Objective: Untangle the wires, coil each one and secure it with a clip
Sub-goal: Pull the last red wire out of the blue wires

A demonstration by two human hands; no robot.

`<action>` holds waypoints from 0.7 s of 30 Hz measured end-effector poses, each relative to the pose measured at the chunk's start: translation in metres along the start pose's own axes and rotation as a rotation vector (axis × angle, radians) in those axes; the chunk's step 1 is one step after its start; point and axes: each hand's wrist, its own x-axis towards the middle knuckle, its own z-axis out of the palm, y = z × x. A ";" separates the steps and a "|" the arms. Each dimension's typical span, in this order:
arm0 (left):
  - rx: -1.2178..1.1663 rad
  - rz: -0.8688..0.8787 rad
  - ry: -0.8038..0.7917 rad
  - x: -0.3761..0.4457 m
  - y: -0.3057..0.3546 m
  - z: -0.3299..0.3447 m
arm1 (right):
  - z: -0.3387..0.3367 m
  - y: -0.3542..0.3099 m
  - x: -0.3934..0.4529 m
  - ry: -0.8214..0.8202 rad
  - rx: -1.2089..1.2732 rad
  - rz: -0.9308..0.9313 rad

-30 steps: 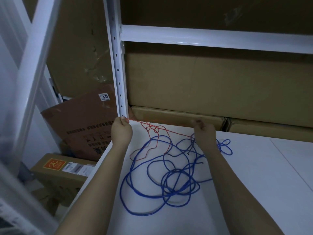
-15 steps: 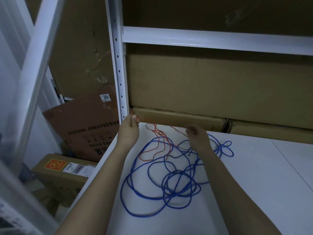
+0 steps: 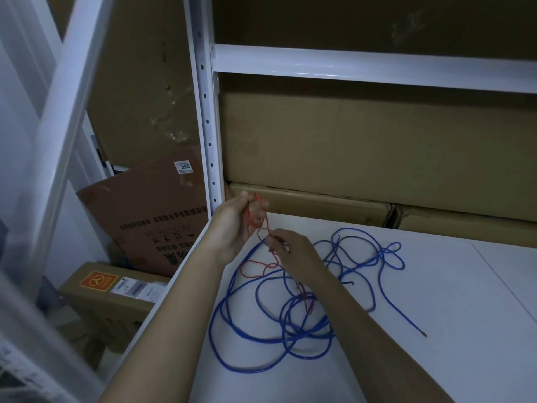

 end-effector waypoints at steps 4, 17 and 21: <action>-0.139 0.168 0.103 0.008 -0.007 -0.003 | 0.008 0.002 -0.014 -0.052 0.050 -0.057; 1.416 0.316 -0.107 -0.002 -0.029 -0.029 | -0.038 -0.011 -0.009 0.113 0.313 0.085; 1.320 0.179 -0.223 -0.007 -0.027 -0.019 | -0.040 -0.006 -0.004 0.141 0.319 0.120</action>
